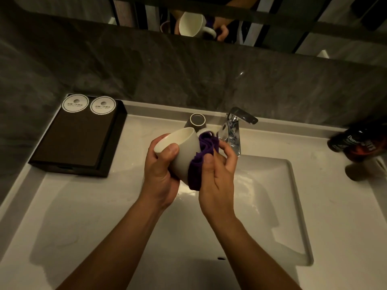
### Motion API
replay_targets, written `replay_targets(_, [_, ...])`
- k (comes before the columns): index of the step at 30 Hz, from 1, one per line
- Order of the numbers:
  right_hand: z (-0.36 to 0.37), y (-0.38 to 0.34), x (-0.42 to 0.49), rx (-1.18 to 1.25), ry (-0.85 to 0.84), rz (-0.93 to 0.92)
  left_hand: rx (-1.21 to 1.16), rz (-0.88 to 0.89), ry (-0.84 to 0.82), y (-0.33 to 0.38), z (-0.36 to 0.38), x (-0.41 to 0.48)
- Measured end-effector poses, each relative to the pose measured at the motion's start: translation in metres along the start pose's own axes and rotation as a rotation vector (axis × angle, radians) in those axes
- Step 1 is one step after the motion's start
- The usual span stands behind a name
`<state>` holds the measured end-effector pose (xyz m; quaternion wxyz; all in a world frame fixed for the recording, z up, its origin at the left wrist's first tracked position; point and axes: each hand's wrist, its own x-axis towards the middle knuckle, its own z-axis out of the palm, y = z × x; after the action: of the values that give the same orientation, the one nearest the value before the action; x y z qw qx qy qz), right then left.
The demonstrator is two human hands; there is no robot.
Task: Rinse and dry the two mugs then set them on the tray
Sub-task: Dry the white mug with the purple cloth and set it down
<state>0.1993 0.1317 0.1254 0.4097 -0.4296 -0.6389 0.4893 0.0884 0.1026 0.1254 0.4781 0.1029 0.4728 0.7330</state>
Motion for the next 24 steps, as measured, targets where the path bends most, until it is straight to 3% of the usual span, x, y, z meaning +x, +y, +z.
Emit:
replay_targets(3, [-0.002,0.001,0.005,-0.039,-0.073,0.022,0.033,0.037,-0.002,0.002,-0.004,0.002])
replay_targets(8, [-0.002,-0.004,0.020,0.051,-0.152,0.405,0.204,0.191,0.055,-0.006,-0.011,0.002])
replay_targets(12, [0.003,-0.012,0.029,0.214,-0.120,0.591,0.368,0.312,0.075,-0.011,-0.014,0.002])
replay_targets(15, [0.014,-0.009,0.013,0.477,0.036,0.554,0.378,0.388,0.147,-0.013,-0.007,0.003])
replay_targets(18, [0.020,-0.003,-0.006,0.660,0.077,0.513,0.366,0.404,0.218,-0.012,-0.002,0.006])
replay_targets(24, [0.014,0.013,-0.014,0.630,0.010,0.538,0.445,0.443,0.220,-0.013,-0.011,0.008])
